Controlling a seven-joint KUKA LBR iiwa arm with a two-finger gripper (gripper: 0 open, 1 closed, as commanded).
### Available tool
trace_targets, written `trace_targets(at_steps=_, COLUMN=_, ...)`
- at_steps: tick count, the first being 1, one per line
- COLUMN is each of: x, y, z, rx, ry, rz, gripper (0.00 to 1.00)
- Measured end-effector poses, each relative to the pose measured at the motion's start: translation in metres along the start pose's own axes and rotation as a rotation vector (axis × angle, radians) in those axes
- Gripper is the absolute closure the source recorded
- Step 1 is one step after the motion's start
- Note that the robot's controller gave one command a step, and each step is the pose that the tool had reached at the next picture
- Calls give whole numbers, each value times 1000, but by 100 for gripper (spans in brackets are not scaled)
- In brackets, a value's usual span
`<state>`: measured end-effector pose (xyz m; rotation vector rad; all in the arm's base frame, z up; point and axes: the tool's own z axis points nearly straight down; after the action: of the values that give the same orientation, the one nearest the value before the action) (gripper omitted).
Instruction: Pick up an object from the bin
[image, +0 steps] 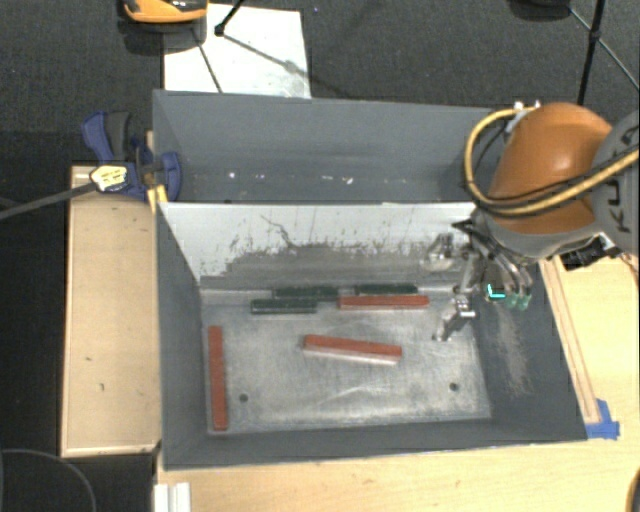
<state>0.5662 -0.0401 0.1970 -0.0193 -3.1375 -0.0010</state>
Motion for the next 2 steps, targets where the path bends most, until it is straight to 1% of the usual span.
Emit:
trace_targets(at_steps=1, x=-2, y=0, z=-4, rx=1, ry=-8, rz=-1, gripper=0)
trace_targets(at_steps=2, x=7, y=10, z=50, rx=1, ry=-13, rz=-13, gripper=0)
